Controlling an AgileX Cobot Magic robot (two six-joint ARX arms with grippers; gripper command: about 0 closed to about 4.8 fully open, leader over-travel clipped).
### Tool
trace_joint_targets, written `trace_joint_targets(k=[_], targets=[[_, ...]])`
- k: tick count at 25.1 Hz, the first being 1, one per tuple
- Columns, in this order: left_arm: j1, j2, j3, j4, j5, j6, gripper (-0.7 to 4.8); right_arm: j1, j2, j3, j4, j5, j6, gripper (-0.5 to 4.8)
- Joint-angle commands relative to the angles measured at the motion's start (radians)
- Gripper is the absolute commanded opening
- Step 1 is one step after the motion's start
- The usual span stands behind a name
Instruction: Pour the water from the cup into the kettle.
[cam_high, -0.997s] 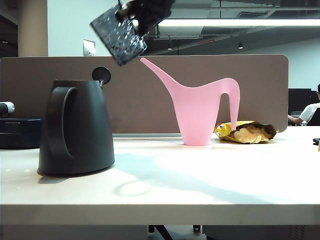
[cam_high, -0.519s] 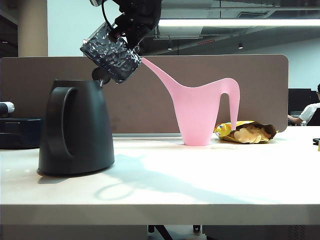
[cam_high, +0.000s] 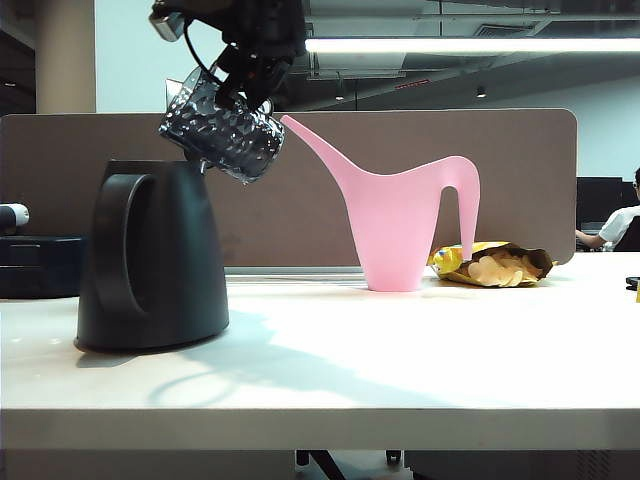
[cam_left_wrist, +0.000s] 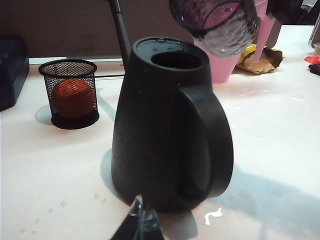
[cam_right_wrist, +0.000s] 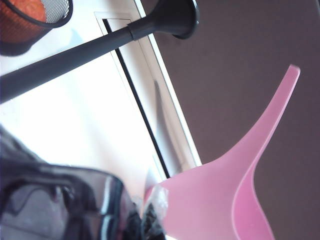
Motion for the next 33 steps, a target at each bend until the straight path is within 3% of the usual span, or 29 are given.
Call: trace_joint_targets(k=[1, 33], targets=[[0.000, 0.001, 0.003, 0.014, -0.003, -0.003, -0.05, 0.013, 0.004, 0.006, 0.023, 0.024, -0.054, -0.09], [0.000, 0.001, 0.002, 0.013, -0.003, -0.003, -0.05, 0.083, 0.040, 0.006, 0.152, 0.160, -0.380, -0.09]])
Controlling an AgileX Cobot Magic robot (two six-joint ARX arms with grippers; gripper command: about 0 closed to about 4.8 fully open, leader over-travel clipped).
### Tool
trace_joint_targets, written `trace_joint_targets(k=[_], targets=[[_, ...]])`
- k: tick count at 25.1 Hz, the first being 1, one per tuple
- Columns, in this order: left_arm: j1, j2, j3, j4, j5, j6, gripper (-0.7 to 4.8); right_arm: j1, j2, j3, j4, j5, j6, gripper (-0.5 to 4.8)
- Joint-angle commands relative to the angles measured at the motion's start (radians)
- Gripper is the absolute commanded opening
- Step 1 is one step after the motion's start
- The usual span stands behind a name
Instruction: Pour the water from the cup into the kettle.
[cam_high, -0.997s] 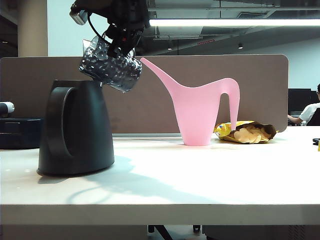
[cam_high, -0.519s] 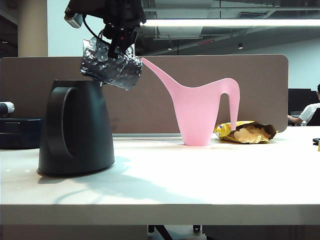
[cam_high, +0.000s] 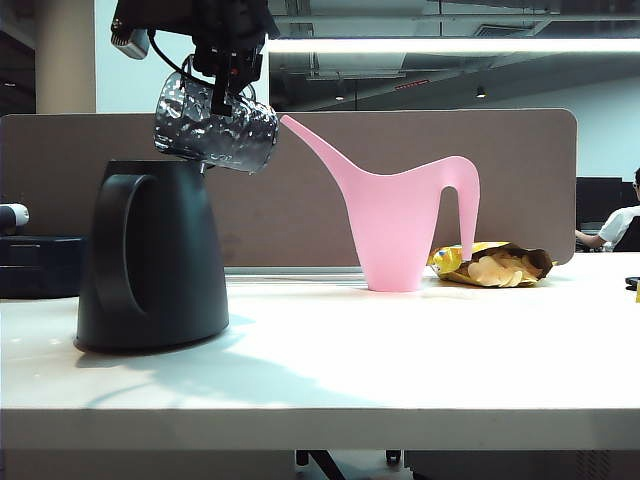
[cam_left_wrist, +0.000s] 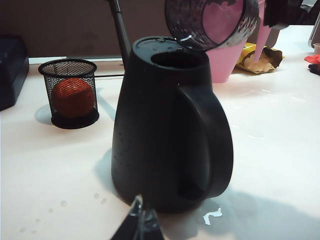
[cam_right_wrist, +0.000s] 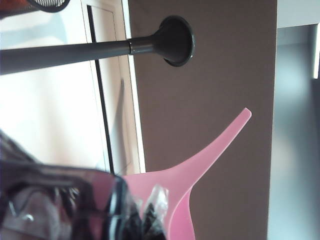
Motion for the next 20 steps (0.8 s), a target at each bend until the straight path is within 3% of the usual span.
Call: trace_joint_targets(k=[1, 20], targets=[[0.000, 0.001, 0.002, 0.013, -0.003, -0.003, -0.05, 0.005, 0.005, 0.003, 0.040, 0.007, -0.046, -0.09], [0.000, 0.001, 0.002, 0.008, -0.003, -0.003, -0.05, 0.040, 0.037, 0.003, 0.126, 0.007, -0.160, -0.09]])
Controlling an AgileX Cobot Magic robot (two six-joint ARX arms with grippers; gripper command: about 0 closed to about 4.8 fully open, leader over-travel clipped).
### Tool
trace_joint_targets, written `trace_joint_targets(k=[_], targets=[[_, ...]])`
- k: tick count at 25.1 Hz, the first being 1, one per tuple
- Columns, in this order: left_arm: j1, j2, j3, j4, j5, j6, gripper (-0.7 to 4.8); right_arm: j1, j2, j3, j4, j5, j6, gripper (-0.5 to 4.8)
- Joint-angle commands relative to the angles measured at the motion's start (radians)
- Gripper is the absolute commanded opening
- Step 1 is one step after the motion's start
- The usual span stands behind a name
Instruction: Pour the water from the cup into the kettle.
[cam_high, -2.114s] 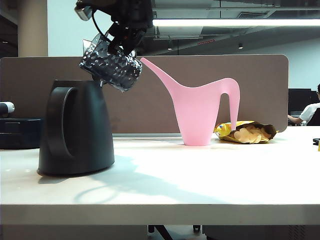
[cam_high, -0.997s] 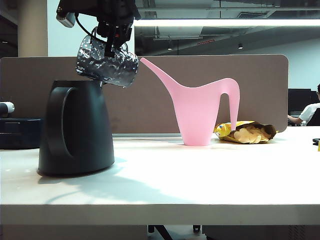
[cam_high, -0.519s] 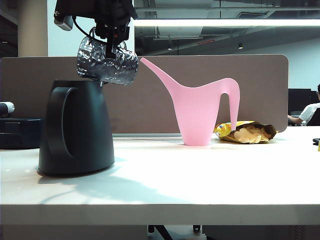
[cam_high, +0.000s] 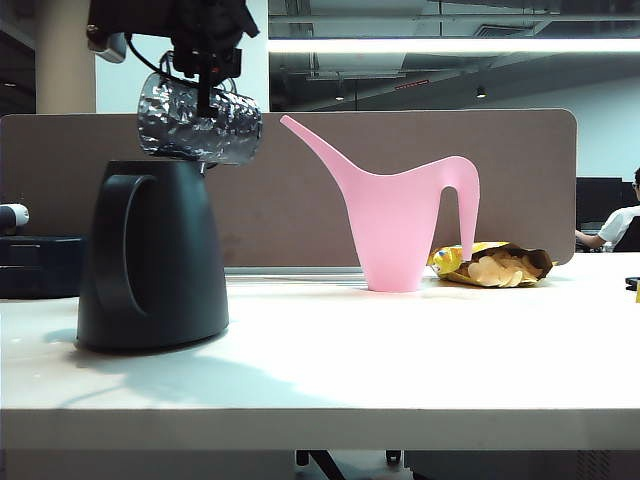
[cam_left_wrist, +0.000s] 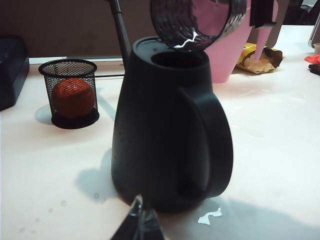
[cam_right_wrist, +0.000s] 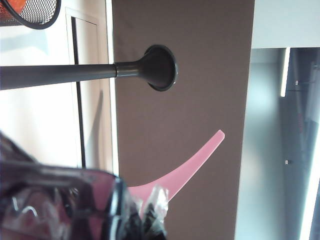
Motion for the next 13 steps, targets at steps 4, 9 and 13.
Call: trace_joint_targets(k=[4, 9, 13], targets=[[0.000, 0.001, 0.002, -0.005, -0.003, -0.003, -0.05, 0.010, 0.005, 0.001, 0.003, -0.002, -0.017, -0.09], [-0.001, 0.001, 0.002, -0.009, -0.003, -0.003, -0.05, 0.010, 0.005, 0.001, 0.008, 0.015, -0.038, -0.09], [0.000, 0.001, 0.002, -0.009, -0.002, -0.003, -0.05, 0.010, 0.005, 0.001, 0.009, 0.015, -0.038, -0.09]])
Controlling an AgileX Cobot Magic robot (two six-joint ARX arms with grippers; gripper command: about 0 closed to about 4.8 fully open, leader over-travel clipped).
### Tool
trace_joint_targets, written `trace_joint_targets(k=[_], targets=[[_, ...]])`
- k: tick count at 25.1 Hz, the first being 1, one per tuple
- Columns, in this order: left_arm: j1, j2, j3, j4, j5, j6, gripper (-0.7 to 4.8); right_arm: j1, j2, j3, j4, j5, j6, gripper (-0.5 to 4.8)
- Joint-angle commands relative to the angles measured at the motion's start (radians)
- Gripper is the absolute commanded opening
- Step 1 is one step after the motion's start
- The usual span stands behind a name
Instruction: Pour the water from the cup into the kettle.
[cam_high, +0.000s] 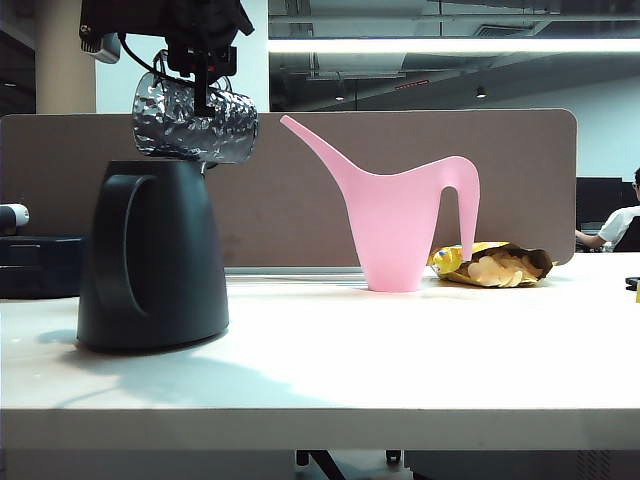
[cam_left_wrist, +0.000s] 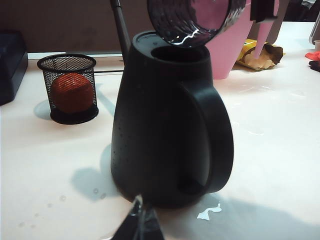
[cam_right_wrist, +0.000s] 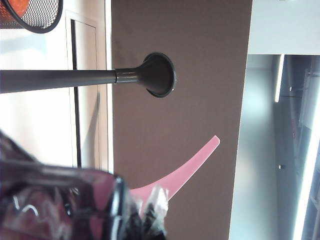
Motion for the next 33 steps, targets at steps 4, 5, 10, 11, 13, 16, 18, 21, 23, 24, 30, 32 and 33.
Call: trace_joint_targets(k=[4, 5, 10, 11, 13, 16, 18, 21, 23, 24, 30, 32, 33], targets=[[-0.001, 0.001, 0.003, 0.006, 0.001, -0.002, -0.05, 0.003, 0.003, 0.001, -0.002, 0.008, -0.005, -0.09], [-0.001, 0.001, 0.003, 0.006, 0.001, -0.002, -0.05, 0.003, 0.003, 0.001, -0.003, 0.008, -0.005, -0.09], [0.000, 0.001, 0.003, 0.006, 0.001, -0.002, -0.05, 0.003, 0.003, 0.001, -0.002, 0.010, -0.005, -0.09], [0.000, 0.001, 0.003, 0.006, 0.001, 0.000, -0.05, 0.003, 0.003, 0.001, -0.002, 0.012, -0.005, -0.09], [0.000, 0.001, 0.003, 0.006, 0.001, 0.001, -0.05, 0.002, 0.002, 0.001, -0.002, 0.013, -0.005, -0.09], [0.000, 0.001, 0.003, 0.006, 0.001, 0.001, -0.05, -0.001, -0.002, 0.001, -0.001, 0.022, -0.004, -0.08], [0.000, 0.001, 0.003, 0.006, 0.001, 0.001, -0.05, -0.004, -0.007, 0.001, -0.001, 0.025, 0.000, -0.08], [0.000, 0.001, 0.003, 0.006, 0.001, 0.001, -0.06, -0.008, -0.013, 0.002, -0.001, 0.027, 0.007, -0.08], [0.000, 0.001, 0.003, 0.006, 0.001, 0.001, -0.05, -0.016, -0.029, 0.001, -0.003, 0.028, 0.047, -0.08], [0.000, 0.001, 0.003, 0.006, 0.001, 0.001, -0.05, -0.019, -0.036, 0.001, -0.006, 0.027, 0.059, -0.08], [0.000, 0.001, 0.003, 0.024, 0.000, 0.001, -0.05, -0.038, -0.114, 0.001, -0.009, -0.021, 0.166, -0.08], [0.000, 0.001, 0.003, 0.036, 0.000, 0.000, -0.05, -0.045, -0.142, 0.001, -0.012, -0.037, 0.219, -0.08], [0.000, 0.001, 0.003, 0.048, 0.002, 0.000, -0.05, -0.063, -0.170, 0.001, -0.019, -0.052, 0.277, -0.08]])
